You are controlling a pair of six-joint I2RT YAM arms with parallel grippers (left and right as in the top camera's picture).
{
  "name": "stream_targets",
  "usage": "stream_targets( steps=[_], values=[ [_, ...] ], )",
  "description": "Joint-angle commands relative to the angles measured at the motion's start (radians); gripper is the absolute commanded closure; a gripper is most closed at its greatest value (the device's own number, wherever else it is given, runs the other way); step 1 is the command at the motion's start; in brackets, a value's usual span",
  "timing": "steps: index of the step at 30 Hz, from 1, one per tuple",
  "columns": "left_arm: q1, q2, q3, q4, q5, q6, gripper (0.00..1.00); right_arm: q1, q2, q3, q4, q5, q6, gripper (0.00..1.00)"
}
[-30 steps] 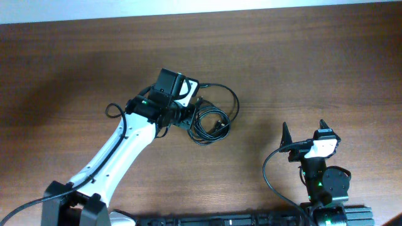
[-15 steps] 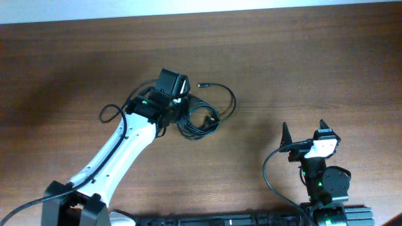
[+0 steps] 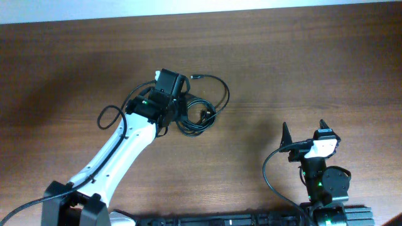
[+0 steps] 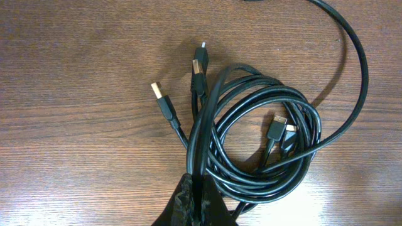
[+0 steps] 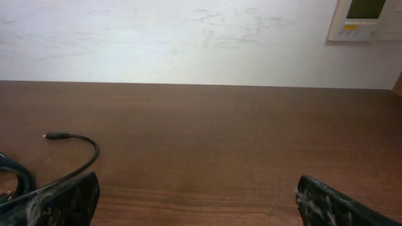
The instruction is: Untangle cables
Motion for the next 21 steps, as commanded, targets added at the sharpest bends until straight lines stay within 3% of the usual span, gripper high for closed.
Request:
stream_targets(
  steps=[1,4,6,8,11,15,18,21],
  values=[
    [-0.002,-0.02,0.018,0.002,-0.017,-0.013,1.0,-0.006,-0.005,-0.005,-0.005,-0.002,-0.007,0.01],
    [-0.002,-0.019,0.018,0.002,-0.016,-0.013,1.0,-0.006,-0.005,-0.005,-0.005,-0.002,-0.007,0.01],
    [-0.002,-0.02,0.018,0.011,0.074,0.015,1.0,-0.006,-0.005,-0.005,-0.005,-0.002,-0.007,0.01],
    [-0.002,-0.02,0.018,0.065,0.295,0.202,1.0,-0.006,-0.005,-0.005,-0.005,-0.002,-0.007,0.01],
    [-0.002,-0.02,0.018,0.124,0.415,0.311,1.0,-0.006,-0.005,-0.005,-0.005,-0.002,-0.007,0.01],
    [0.002,-0.02,0.02,0.199,0.282,0.324,1.0,-0.006,-0.005,-0.005,-0.005,-0.002,-0.007,0.01],
    [0.009,-0.02,0.021,0.15,-0.011,0.087,1.0,-0.006,-0.005,-0.005,-0.005,-0.002,-0.007,0.02],
    [0.005,-0.02,0.021,0.102,0.003,0.061,1.0,-0.006,-0.005,-0.005,-0.005,-0.002,-0.007,0.01]
  ],
)
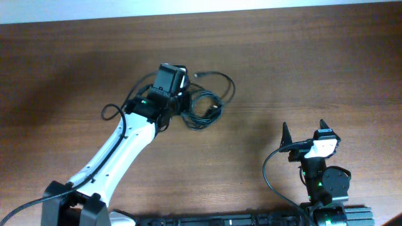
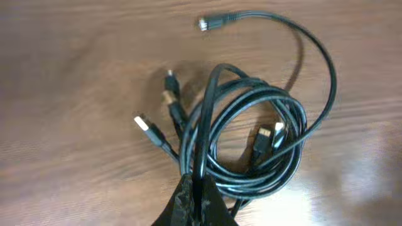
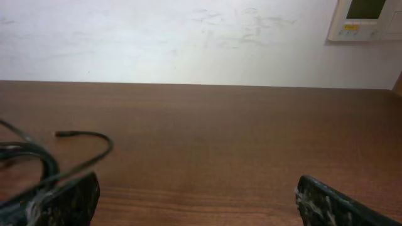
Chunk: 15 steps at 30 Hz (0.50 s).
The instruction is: Untangle cables
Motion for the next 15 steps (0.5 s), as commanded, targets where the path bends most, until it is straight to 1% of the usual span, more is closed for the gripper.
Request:
stream_targets(
  steps=[1,6,8,15],
  values=[
    [-0.001,-0.02,0.021,-0.031,-0.068,-0.075,1.0,-0.006,-0.005,-0.005,-0.005,-0.002,-0.006,0.01],
    [0.0,-0.02,0.021,-0.049,-0.068,-0.066,1.0,-0.006,-0.005,-0.005,-0.005,-0.002,-0.006,0.02],
    [0.0,-0.022,0.032,-0.049,-0.034,-0.023,1.0,-0.006,-0.005,-0.005,-0.005,-0.002,-0.006,0.02],
    [0.0,-0.024,0.048,-0.05,-0.02,-0.022,1.0,-0.006,-0.005,-0.005,-0.005,-0.002,-0.006,0.01]
  ],
)
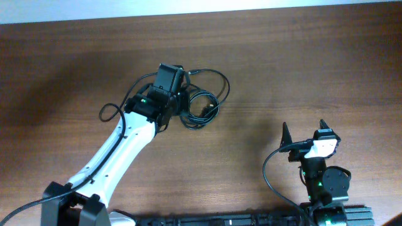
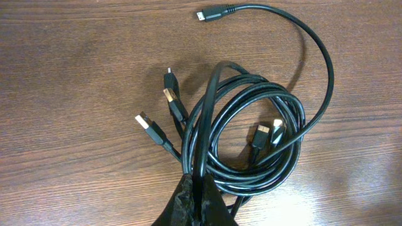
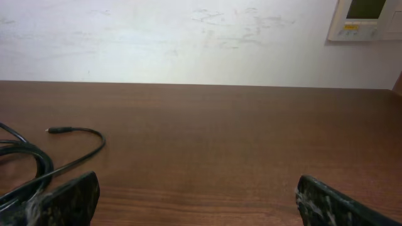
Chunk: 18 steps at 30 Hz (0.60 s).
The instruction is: Untangle cables
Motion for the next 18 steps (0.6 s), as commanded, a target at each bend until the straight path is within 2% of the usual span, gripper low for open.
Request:
stream_targets(
  steps=[1,18],
  values=[
    [-0.001,-0.024,0.025,-0.005,0.018,0.012,1.0,-0.006,-0.005,-0.005,-0.005,-0.002,-0.006,0.01],
    [-0.001,-0.024,0.025,-0.017,0.018,0.012,1.0,-0.006,-0.005,-0.005,-0.005,-0.002,-0.006,0.01]
  ],
)
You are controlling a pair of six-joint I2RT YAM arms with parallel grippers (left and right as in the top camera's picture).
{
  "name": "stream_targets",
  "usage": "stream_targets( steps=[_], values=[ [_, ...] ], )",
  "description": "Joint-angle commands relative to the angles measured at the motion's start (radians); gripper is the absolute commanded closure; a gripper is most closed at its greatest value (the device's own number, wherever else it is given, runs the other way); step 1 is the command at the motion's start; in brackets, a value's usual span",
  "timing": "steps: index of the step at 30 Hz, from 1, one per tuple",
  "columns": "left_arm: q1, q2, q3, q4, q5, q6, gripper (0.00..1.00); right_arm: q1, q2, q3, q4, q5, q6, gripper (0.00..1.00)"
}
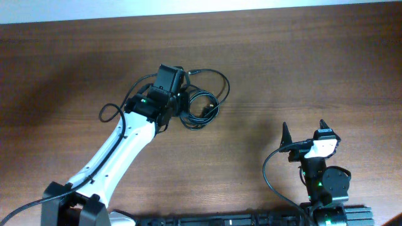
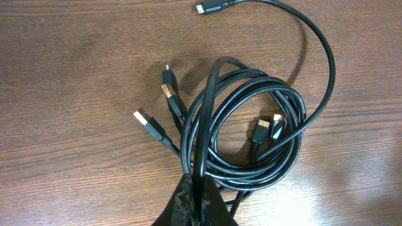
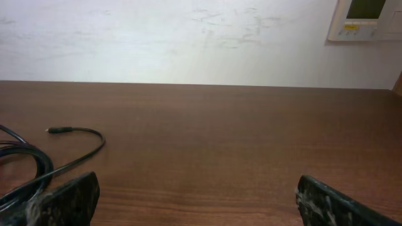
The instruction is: Untangle cables
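Note:
A tangled coil of black cables [image 2: 251, 135] lies on the brown table [image 1: 301, 75], left of centre in the overhead view [image 1: 200, 107]. Several plug ends stick out, among them a USB plug [image 2: 149, 124] and a small plug [image 2: 207, 7] on a long loose loop. My left gripper [image 2: 200, 188] is shut on strands at the coil's near side [image 1: 178, 100]. My right gripper [image 3: 195, 201] stands open and empty at the front right [image 1: 303, 133], well away from the coil. A cable end [image 3: 56, 130] shows at its far left.
A thin black cable loop [image 1: 110, 116] lies on the table left of my left arm. A white wall [image 3: 188, 37] with a small panel [image 3: 364, 19] rises behind the table's far edge.
The coil sits slightly further from the left wrist camera's top edge is cut closer: the small plug is now at the frame's top. Otherwise nothing has visibly changed.
My left gripper stayed shut on the coil throughout. At first the coil lay a little nearer. Then it was shifted toward the far right, blurred. Then it sat slightly back to the left, where it remains. My right gripper stayed open and still.

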Motion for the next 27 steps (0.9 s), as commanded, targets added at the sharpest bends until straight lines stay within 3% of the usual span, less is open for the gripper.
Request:
stream_targets(
  steps=[1,15,18,21,27],
  values=[
    [-0.001,-0.024,0.025,-0.002,0.011,0.012,1.0,-0.006,-0.005,-0.005,-0.005,-0.002,-0.006,0.01],
    [-0.001,-0.024,0.025,-0.004,0.018,0.014,1.0,-0.006,-0.005,-0.005,-0.005,-0.002,-0.006,0.01],
    [-0.001,-0.024,0.025,0.01,0.335,0.316,1.0,-0.006,-0.005,-0.005,-0.005,-0.002,-0.006,0.02],
    [-0.001,-0.024,0.025,0.011,0.241,0.297,1.0,-0.006,-0.005,-0.005,-0.005,-0.002,-0.006,0.01],
    [-0.001,-0.024,0.025,0.01,0.235,0.282,1.0,-0.006,-0.005,-0.005,-0.005,-0.002,-0.006,0.01]
  ],
)
